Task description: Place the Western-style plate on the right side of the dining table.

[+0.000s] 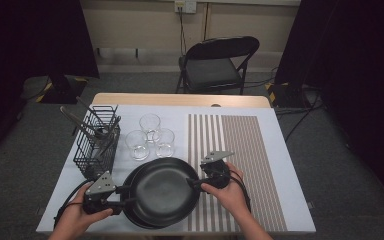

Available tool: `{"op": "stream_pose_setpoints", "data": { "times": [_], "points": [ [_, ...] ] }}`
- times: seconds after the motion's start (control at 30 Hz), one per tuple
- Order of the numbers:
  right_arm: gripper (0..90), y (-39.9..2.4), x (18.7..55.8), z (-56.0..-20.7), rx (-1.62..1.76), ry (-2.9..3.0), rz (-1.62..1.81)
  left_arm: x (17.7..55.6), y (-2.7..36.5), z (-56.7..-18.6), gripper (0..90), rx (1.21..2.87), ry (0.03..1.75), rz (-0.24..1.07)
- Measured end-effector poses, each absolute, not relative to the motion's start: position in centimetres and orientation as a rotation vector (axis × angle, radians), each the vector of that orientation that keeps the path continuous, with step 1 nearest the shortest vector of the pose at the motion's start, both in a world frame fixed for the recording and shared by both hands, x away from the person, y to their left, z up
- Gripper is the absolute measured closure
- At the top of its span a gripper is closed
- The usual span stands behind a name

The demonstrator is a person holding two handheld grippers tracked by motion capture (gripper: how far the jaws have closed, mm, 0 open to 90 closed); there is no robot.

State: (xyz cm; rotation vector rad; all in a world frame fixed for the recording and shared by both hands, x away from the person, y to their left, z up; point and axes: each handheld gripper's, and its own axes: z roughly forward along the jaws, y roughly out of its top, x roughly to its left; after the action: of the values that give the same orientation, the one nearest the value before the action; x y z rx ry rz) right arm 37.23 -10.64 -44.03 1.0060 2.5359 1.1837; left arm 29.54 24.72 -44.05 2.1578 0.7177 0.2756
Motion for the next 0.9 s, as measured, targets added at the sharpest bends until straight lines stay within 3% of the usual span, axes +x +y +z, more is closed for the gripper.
{"op": "stream_pose_setpoints", "data": {
  "times": [0.9],
  "points": [
    [25.3,-10.81,37.25,-43.96,1.059,2.548,1.181,29.71,24.48,-43.87,53.2,2.177,0.724,0.27]
  ]
}}
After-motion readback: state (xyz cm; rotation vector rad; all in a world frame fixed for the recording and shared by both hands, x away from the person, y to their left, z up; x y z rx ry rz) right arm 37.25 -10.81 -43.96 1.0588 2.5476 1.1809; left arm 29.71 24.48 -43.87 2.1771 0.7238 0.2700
